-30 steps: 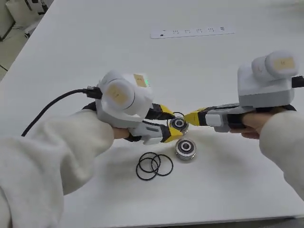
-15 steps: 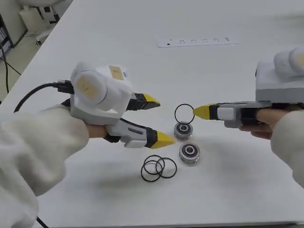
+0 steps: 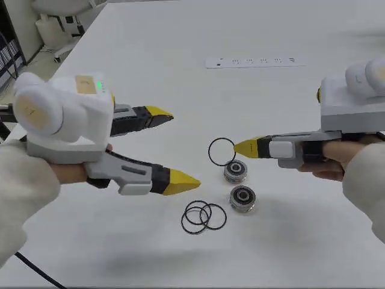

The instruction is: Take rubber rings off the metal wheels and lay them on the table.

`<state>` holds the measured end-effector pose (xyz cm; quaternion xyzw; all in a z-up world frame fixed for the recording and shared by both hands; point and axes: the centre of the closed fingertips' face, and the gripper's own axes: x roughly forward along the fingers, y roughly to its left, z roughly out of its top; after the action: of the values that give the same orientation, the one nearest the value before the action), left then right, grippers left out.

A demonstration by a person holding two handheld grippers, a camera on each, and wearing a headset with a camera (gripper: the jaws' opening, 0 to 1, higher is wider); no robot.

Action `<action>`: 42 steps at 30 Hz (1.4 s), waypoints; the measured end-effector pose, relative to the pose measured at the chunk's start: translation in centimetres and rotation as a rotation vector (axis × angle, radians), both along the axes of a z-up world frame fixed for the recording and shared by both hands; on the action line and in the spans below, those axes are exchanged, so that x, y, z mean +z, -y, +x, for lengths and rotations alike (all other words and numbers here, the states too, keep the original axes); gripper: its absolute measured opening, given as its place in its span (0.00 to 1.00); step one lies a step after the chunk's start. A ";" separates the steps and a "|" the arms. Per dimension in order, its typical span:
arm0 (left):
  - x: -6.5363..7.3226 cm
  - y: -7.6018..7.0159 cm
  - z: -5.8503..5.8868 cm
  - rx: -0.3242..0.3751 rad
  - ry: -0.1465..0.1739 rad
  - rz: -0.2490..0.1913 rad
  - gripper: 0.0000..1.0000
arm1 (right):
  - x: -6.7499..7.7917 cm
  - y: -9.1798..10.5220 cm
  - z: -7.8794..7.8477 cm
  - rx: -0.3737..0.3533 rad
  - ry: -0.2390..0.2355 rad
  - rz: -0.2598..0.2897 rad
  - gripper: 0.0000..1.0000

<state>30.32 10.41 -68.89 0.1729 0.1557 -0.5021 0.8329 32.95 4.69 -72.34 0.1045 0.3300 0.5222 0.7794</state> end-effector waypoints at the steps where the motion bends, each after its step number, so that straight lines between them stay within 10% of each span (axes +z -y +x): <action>1: 0.1 -0.3 -0.3 0.005 0.002 -0.001 0.78 | -0.3 -0.4 -0.6 0.029 -0.008 -0.007 0.00; 14: -0.4 -4.2 -3.1 0.109 -0.010 0.002 0.82 | -4.5 -2.3 -5.6 0.248 -0.083 -0.148 0.00; 26: -2.3 -7.0 -5.8 0.182 -0.052 0.022 0.86 | -8.0 -1.7 -6.7 0.319 -0.050 -0.292 0.00; 42: -2.6 -7.3 -6.6 0.220 -0.053 0.010 0.87 | -6.0 -0.6 -4.8 0.302 0.122 -0.339 0.11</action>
<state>23.76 17.74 -71.49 0.1458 0.1982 -0.4114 0.8776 28.19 5.26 -78.30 -0.1102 0.3773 0.5753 0.7173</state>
